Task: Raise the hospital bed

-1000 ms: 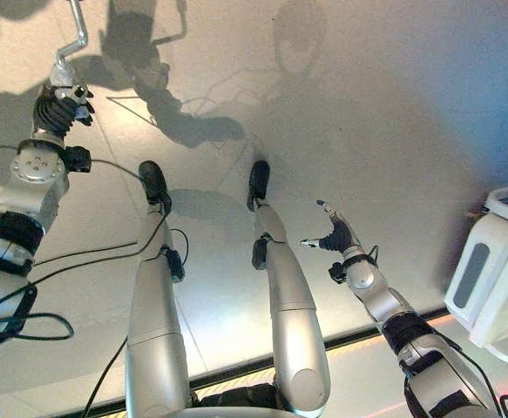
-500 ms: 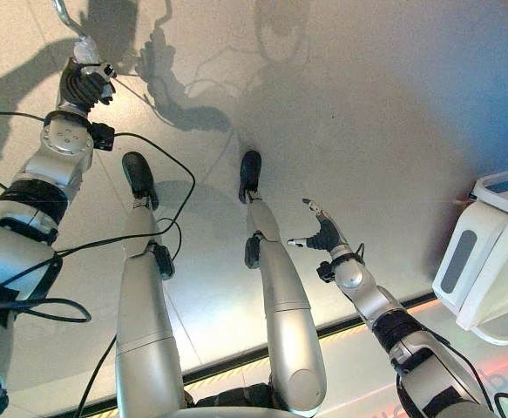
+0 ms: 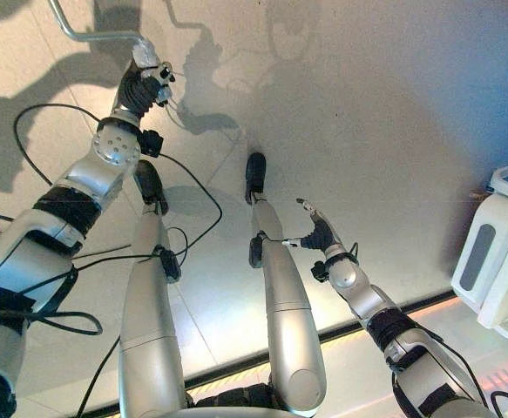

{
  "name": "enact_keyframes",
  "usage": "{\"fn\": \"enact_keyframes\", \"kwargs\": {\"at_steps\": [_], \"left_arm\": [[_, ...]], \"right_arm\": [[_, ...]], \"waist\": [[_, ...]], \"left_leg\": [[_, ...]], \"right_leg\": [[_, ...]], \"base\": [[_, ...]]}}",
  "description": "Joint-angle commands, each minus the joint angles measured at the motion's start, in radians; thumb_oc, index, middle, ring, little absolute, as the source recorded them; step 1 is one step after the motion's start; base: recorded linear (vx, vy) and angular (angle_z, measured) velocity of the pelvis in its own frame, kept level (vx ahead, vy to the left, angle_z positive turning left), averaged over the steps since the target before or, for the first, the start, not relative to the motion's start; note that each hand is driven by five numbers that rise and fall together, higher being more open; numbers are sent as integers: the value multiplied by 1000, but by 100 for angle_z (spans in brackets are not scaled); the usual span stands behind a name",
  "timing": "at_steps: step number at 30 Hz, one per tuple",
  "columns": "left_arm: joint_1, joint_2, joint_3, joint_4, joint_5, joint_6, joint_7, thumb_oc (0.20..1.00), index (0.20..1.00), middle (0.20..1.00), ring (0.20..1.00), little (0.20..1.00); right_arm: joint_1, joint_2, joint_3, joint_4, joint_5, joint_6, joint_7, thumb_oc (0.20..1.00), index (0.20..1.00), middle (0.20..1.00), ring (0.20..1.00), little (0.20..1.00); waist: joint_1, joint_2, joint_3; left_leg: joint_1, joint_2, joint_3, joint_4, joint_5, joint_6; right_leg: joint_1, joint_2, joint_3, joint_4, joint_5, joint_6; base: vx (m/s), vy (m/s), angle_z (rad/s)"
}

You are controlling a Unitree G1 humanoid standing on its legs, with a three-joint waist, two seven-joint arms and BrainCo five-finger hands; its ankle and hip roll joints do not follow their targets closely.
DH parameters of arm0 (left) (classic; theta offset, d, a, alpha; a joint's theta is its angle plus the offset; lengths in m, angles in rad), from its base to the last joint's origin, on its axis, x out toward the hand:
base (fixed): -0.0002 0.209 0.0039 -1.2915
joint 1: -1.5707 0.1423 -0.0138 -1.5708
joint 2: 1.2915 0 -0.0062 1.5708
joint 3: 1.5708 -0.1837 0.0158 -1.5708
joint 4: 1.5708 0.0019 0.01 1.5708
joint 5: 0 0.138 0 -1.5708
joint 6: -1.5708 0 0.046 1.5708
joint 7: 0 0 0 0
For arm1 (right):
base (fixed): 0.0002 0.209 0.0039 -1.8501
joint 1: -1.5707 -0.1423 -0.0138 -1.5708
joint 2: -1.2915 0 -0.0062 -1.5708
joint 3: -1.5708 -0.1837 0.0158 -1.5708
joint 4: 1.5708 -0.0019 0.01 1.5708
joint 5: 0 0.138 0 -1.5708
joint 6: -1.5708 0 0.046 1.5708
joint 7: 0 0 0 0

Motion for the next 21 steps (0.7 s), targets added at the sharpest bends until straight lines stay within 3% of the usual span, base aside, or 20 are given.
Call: {"fn": "enact_keyframes", "kwargs": {"at_steps": [1,5,7,14,18,21], "left_arm": [[56,-15,-10,-278,-20,-123,-50,200,200,200,200,200],[143,48,18,-426,-64,-139,-79,200,200,200,200,200],[252,121,60,-587,-109,-156,-113,200,200,200,200,200],[465,237,173,-820,-152,-169,-160,200,200,200,200,200],[751,341,367,-962,-169,-187,-209,200,200,200,200,200],[849,357,443,-981,-179,-193,-221,200,200,200,200,200]], "right_arm": [[77,-69,-30,-22,-16,5,-12,1000,1000,1000,1000,1000],[105,-76,-51,-24,-21,8,-11,1000,1000,1000,1000,1000],[127,-76,-80,-12,-17,5,-13,1000,1000,1000,1000,1000],[165,-73,-114,-5,-7,1,-7,1000,1000,1000,1000,1000],[219,-72,-143,-4,-5,-12,11,1000,1000,1000,1000,1000],[228,-71,-154,3,-9,-18,15,1000,1000,1000,1000,1000]], "waist": [[19,58,-4],[27,78,-4],[41,94,-4],[66,119,-4],[103,138,-4],[113,142,-4]], "left_leg": [[89,-20,-8,-69,-36,20],[120,-21,-6,-96,-25,18],[126,-26,-10,-88,-30,20],[135,-37,-10,-81,-38,22],[137,-49,-15,-53,-59,28],[133,-53,-17,-43,-65,31]], "right_leg": [[23,3,-1,65,-71,73],[34,2,-7,69,-76,72],[41,0,-9,79,-79,71],[62,-12,-18,78,-78,72],[86,-24,-28,79,-77,77],[93,-31,-32,73,-75,80]], "base": [[-3,-43,0],[-1,-11,0],[0,0,0],[4,5,3],[21,33,9],[12,26,7]]}}
